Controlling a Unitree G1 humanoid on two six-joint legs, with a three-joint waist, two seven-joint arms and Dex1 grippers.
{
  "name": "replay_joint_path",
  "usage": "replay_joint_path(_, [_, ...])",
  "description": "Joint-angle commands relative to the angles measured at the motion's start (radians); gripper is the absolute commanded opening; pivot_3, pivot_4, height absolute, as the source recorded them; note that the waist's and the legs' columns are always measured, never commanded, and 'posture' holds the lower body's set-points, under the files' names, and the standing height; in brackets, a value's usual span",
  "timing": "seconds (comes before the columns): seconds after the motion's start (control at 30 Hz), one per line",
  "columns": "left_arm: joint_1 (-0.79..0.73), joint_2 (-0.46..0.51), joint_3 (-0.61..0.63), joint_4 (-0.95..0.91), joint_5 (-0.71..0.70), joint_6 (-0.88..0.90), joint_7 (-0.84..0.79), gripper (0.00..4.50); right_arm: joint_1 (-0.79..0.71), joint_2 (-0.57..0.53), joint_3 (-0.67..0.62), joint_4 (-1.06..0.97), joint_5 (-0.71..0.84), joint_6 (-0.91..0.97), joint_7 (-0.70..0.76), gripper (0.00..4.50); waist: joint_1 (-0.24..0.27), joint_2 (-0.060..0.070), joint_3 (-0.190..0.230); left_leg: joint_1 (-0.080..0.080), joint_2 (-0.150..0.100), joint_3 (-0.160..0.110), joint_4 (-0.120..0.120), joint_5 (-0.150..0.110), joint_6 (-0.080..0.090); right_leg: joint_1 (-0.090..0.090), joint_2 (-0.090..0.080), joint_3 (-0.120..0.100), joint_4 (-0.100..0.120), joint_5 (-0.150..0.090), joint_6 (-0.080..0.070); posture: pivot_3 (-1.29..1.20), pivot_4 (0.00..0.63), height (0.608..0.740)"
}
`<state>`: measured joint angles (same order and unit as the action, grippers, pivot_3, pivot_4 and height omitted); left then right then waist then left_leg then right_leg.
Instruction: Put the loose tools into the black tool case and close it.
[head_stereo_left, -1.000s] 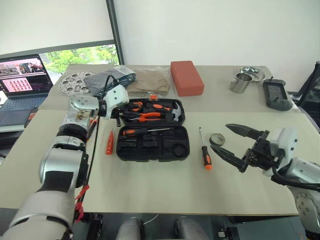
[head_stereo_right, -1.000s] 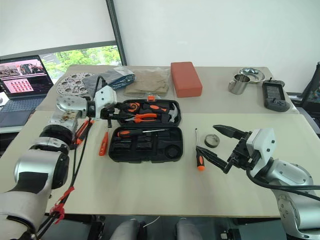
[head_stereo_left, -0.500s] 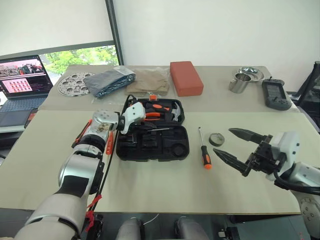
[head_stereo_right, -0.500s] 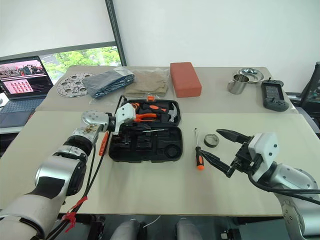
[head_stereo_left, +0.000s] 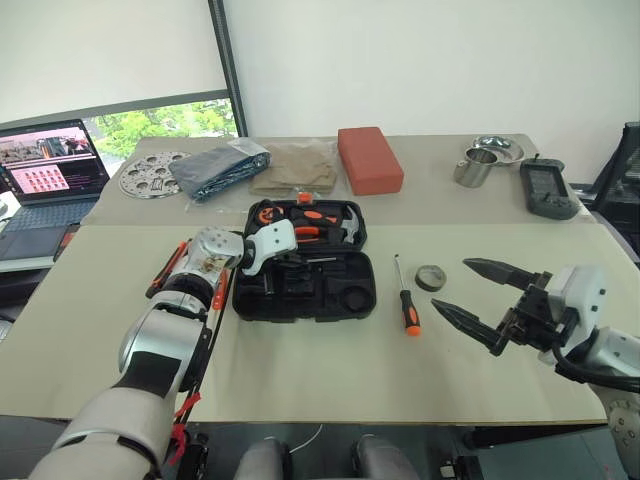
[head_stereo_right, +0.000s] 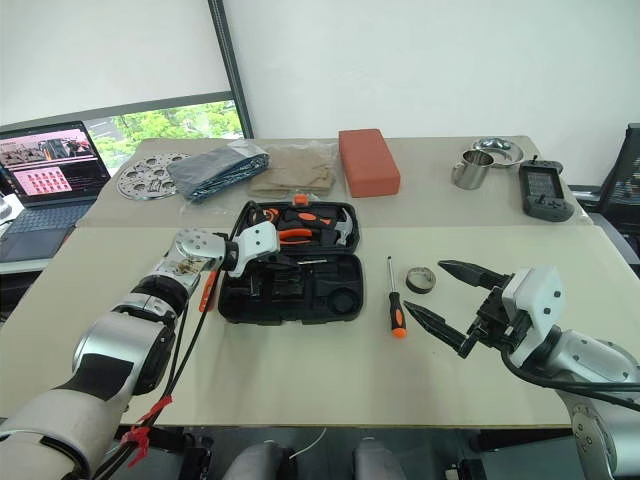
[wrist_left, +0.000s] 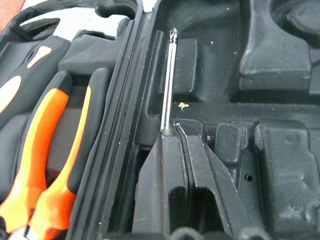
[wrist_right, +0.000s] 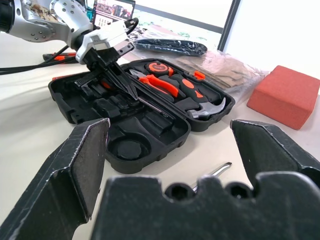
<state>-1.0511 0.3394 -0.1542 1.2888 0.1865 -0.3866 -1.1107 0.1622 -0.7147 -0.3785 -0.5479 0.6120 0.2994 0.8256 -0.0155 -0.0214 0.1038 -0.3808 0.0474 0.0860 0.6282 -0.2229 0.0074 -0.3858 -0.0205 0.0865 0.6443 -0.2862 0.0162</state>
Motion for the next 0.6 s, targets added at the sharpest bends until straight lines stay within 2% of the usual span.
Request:
replay_joint_path(0.03, [0.014, -0.012, 0.046, 0.03, -0.04, 0.095, -0.001, 0.07, -0.013, -0.012, -0.02, -0.027, 0.014, -0.001, 0.001, 4.5, 0.0, 0.0, 0.0, 0.0, 0.0, -0.001, 0.0, 0.0, 0.0, 0.0, 0.0, 0.0, 0.0, 0.0, 0.0, 0.0, 0.15, 0.74])
replay_joint_path(0.23, [0.005, -0.039, 0.157, 0.031, -0.144, 0.221, -0.049, 0.07, -0.016, -0.014, -0.015, -0.029, 0.013, 0.001, -0.001, 4.5, 0.0, 0.0, 0.0, -0.001, 0.0, -0.002, 0.001, 0.0, 0.0, 0.0, 0.0, 0.0, 0.001, 0.0, 0.0, 0.0, 0.15, 0.74])
replay_joint_path(0.47, [-0.033, -0.039, 0.268, -0.007, -0.263, 0.208, -0.223, 0.07, -0.004, -0.007, -0.017, -0.033, 0.01, -0.004, -0.003, 4.5, 0.0, 0.0, 0.0, -0.004, -0.001, -0.002, 0.0, 0.0, 0.0, -0.002, 0.0, -0.001, -0.001, 0.0, 0.0, 0.0, 0.15, 0.74])
replay_joint_path(0.6, [-0.038, -0.026, 0.272, -0.009, -0.255, 0.19, -0.208, 0.07, -0.005, -0.001, -0.01, -0.032, 0.007, -0.008, -0.006, 4.5, 0.0, 0.0, 0.0, -0.006, -0.002, -0.002, 0.0, 0.0, 0.0, -0.002, 0.0, -0.001, -0.003, 0.0, -0.001, 0.0, 0.15, 0.74])
